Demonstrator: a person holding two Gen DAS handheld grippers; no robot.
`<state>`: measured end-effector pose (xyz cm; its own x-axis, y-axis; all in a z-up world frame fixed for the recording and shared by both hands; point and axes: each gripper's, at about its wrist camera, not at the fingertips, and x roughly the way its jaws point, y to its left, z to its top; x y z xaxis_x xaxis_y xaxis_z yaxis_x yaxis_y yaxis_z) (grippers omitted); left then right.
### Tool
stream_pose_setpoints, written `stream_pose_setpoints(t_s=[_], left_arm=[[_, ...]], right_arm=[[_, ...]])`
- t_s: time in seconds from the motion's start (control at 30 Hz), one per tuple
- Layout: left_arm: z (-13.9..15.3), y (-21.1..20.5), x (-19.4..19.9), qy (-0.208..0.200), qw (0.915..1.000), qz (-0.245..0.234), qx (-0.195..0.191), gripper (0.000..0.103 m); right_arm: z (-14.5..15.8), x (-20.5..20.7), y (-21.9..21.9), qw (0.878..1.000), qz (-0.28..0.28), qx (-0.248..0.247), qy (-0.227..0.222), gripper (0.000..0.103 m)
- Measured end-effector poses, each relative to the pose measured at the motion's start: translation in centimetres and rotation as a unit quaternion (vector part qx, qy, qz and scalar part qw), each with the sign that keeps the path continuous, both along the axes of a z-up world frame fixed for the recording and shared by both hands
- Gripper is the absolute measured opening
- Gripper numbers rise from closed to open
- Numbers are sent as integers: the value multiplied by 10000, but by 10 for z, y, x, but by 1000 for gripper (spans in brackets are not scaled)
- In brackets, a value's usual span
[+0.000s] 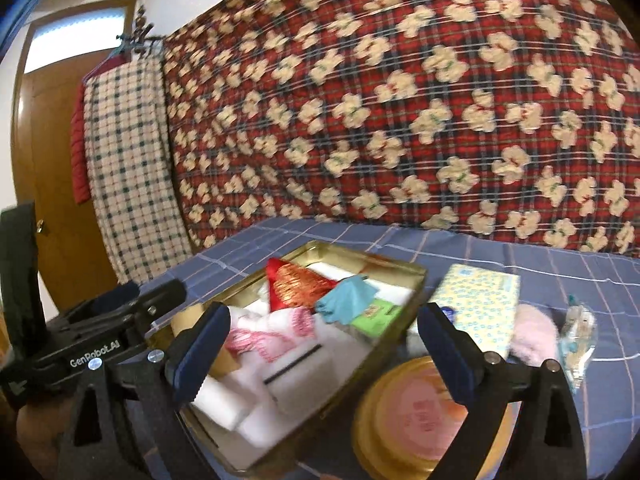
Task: Organize soft objects
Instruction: 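Move both open tools away from the tray toward the pink puff and swab bag, then grasp the cotton swab bag with the right tool while the left tool grasps the pink puff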
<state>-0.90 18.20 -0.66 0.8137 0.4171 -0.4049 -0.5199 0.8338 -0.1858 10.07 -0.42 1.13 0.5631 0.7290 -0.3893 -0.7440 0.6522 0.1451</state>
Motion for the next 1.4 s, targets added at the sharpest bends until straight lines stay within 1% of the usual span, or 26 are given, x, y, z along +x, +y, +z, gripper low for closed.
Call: stream_pose_setpoints(t_s=[0.07, 0.17, 0.27, 0.3, 0.37, 0.47, 0.5, 0.57, 0.63, 0.73, 0.8, 0.9, 0.93, 0.97, 1.0, 1.07, 1.13, 1.2, 1.23, 1.27, 1.3, 1.4], left_arm=[[1, -3, 0, -28, 10000, -75, -25, 90], [3, -15, 4, -11, 9998, -164, 77, 90], [6, -31, 11, -20, 9991, -404, 104, 90], [7, -40, 15, -7, 9986, -501, 163, 92], [11, -56, 23, 5, 9972, -706, 250, 98], [15, -78, 34, -27, 9946, -990, 315, 99], [17, -87, 41, -10, 9935, -1079, 360, 99], [18, -102, 53, 53, 9908, -1303, 371, 99], [20, -115, 67, 114, 9879, -1505, 355, 100], [21, -131, 94, 289, 9851, -1662, 331, 100], [21, -140, 111, 424, 9826, -1787, 264, 100], [25, -155, 133, 592, 9787, -1936, 347, 100], [26, -158, 138, 632, 9781, -1941, 398, 100], [25, -165, 143, 685, 9776, -1938, 464, 100], [26, -167, 148, 734, 9766, -1966, 478, 100], [25, -168, 156, 814, 9760, -1967, 466, 100], [24, -170, 163, 898, 9751, -1985, 415, 100], [21, -171, 168, 966, 9742, -2009, 352, 100], [20, -172, 171, 1020, 9734, -2026, 336, 100], [19, -173, 173, 1073, 9722, -2059, 319, 99], [18, -175, 176, 1118, 9713, -2076, 316, 98], [18, -185, 182, 1270, 9667, -2177, 439, 95]], right_arm=[[1, 5, -12, 9999, -106, 44, 7, 96], [0, 14, -30, 9994, -341, -67, 1, 96], [-2, 25, -54, 9981, -594, -156, 4, 96], [-3, 29, -63, 9974, -699, -190, -2, 96], [-4, 41, -85, 9942, -1045, -267, -5, 96], [-5, 62, -119, 9853, -1678, -291, 94, 96], [-5, 72, -130, 9805, -1934, -317, 150, 96], [-9, 93, -149, 9736, -2233, -304, 368, 96], [-15, 114, -158, 9670, -2437, -439, 600, 96], [-26, 139, -163, 9614, -2535, -632, 868, 96], [-35, 153, -161, 9595, -2493, -713, 1100, 96], [-51, 170, -158, 9556, -2474, -745, 1419, 95], [-55, 175, -157, 9549, -2430, -712, 1551, 93], [-60, 180, -156, 9537, -2393, -709, 1676, 86], [-65, 184, -155, 9528, -2345, -722, 1791, 81], [-72, 188, -152, 9529, -2237, -705, 1922, 81], [-76, 189, -151, 9546, -2056, -645, 2058, 73], [-81, 190, -148, 9557, -1883, -660, 2166, 45], [-82, 190, -147, 9571, -1758, -614, 2221, 44], [-83, 190, -146, 9581, -1711, -587, 2220, 39], [-81, 188, -148, 9599, -1659, -519, 2201, 36], [-79, 185, -155, 9629, -1570, -248, 2179, 35]])
